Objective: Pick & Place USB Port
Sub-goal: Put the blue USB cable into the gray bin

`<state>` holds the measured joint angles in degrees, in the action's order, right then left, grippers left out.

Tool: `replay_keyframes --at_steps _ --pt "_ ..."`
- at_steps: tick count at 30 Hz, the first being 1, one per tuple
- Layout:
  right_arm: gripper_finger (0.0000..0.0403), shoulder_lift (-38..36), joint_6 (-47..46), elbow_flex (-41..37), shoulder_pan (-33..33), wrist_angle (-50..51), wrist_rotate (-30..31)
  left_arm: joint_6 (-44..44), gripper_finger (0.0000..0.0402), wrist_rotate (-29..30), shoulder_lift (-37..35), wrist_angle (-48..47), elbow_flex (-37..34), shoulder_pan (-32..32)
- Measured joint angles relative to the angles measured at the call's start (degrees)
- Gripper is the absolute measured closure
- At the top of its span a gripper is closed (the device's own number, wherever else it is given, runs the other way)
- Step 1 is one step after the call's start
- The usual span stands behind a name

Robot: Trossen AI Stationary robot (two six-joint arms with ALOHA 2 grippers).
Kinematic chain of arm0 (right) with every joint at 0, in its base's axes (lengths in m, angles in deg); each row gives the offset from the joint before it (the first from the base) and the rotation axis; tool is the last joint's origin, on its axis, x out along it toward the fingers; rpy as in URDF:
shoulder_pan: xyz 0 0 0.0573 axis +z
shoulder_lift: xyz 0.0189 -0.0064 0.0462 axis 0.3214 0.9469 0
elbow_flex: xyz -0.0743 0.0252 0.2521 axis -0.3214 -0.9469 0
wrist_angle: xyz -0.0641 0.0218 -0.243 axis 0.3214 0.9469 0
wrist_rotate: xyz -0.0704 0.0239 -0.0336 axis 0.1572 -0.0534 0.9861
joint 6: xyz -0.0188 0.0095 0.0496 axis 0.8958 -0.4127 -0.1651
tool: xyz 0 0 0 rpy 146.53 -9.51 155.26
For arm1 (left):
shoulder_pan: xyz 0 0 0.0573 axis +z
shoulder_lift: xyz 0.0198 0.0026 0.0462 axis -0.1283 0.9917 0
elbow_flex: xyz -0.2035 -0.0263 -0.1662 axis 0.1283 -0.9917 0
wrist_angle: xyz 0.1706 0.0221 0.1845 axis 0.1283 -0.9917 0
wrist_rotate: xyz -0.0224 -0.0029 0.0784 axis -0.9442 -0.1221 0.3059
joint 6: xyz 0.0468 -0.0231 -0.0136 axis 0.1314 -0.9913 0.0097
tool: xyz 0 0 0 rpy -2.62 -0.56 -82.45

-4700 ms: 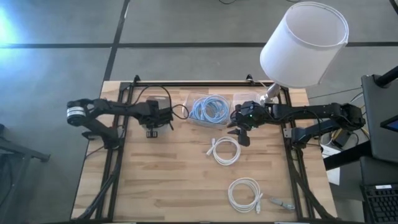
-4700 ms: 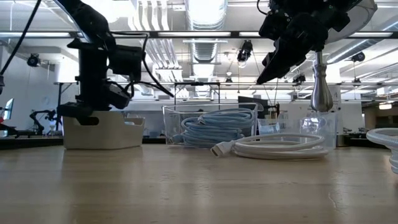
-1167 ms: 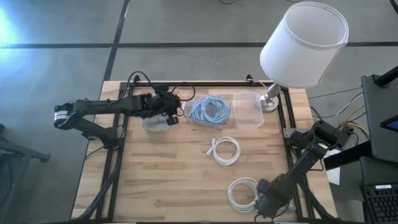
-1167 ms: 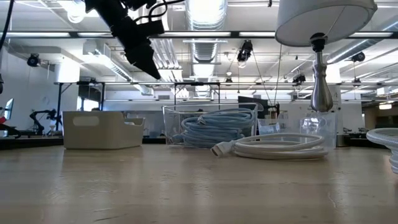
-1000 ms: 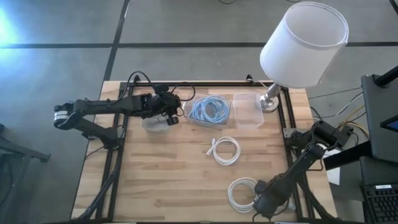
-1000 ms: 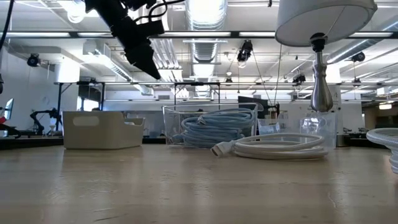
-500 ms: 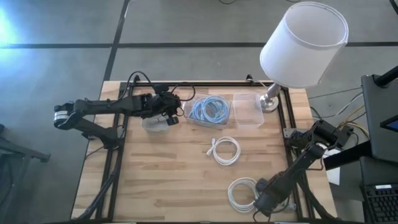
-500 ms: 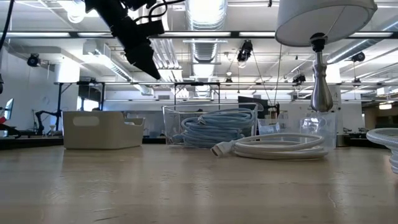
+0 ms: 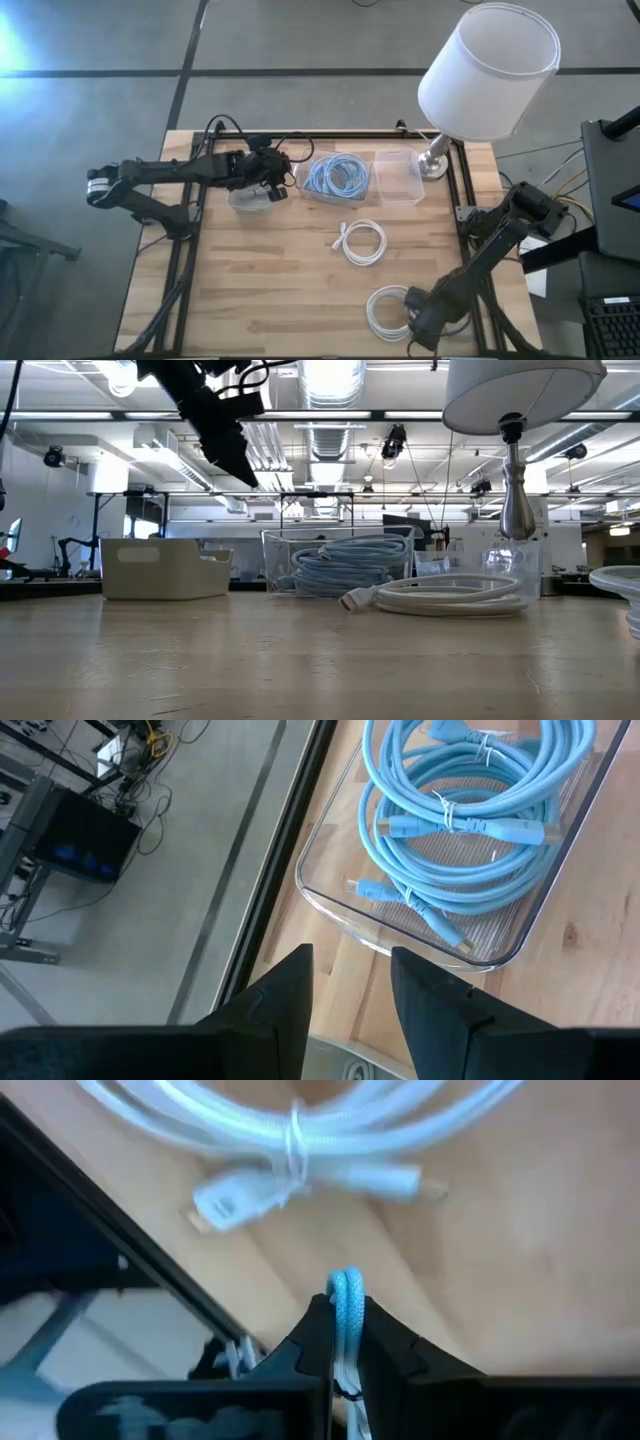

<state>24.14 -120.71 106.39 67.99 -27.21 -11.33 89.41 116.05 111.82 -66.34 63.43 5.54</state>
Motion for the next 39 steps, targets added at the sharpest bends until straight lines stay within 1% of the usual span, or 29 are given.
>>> replay_keyframes --at_steps 3,5,7,12,13,15,19,22,25,27,31,34,36,39 --pt "0.0380 -3.93 1.89 0.64 -0.33 3.90 10.07 0.00 0.0261 0.00 0.00 0.41 -0.01 0.00" --pt "0.0379 -7.26 2.52 0.77 -0.38 6.29 18.55 -0.01 0.0261 -0.21 0.00 0.54 -0.01 0.00" --pt "0.0379 -10.60 2.69 0.16 -0.53 8.42 28.00 -0.02 0.0261 -2.13 0.00 0.75 0.00 0.02" --pt "0.0379 -18.00 4.13 -2.76 -1.33 8.57 53.64 -0.02 0.0261 -12.09 0.00 0.95 -0.01 0.00" --pt "0.0379 -19.03 4.79 -3.36 -1.68 8.69 57.56 -0.07 0.0261 -14.48 0.00 0.87 -0.01 0.00" --pt "0.0379 -20.87 6.71 -4.37 -2.86 8.61 62.03 -0.04 0.0261 -18.32 0.00 0.95 -0.01 0.00" --pt "0.0379 -23.83 11.21 -6.53 -6.84 8.17 65.52 -0.04 0.0261 -23.78 0.00 3.61 -1.18 0.00" --pt "0.0379 -24.52 15.62 -7.78 -10.98 7.06 66.87 -0.02 0.0261 -27.80 0.00 10.19 -3.73 0.00" --pt "0.0379 -24.78 21.61 -8.65 -15.92 3.45 66.96 -0.26 0.0261 -32.11 0.01 18.51 -6.86 -0.01" --pt "0.0379 -24.59 26.89 -9.05 -19.45 -0.74 66.95 -1.73 0.0261 -33.53 0.00 24.66 -9.11 -0.13" --pt "0.0379 -24.58 40.93 -9.48 -25.84 -12.76 66.82 -5.54 0.0261 -33.66 0.02 33.11 -13.27 -0.51" --pt "0.0379 -24.60 52.79 -9.48 -30.10 -21.93 63.97 -8.07 0.0261 -33.62 0.02 38.04 -15.99 -1.13" --pt "0.0379 -24.60 59.55 -9.48 -33.08 -26.81 59.00 -9.07 0.0262 -33.66 0.02 41.76 -17.80 -1.77" --pt "0.0379 -24.62 67.80 -10.35 -37.71 -35.94 49.82 -10.43 0.0262 -33.66 0.02 47.82 -19.92 -2.75"
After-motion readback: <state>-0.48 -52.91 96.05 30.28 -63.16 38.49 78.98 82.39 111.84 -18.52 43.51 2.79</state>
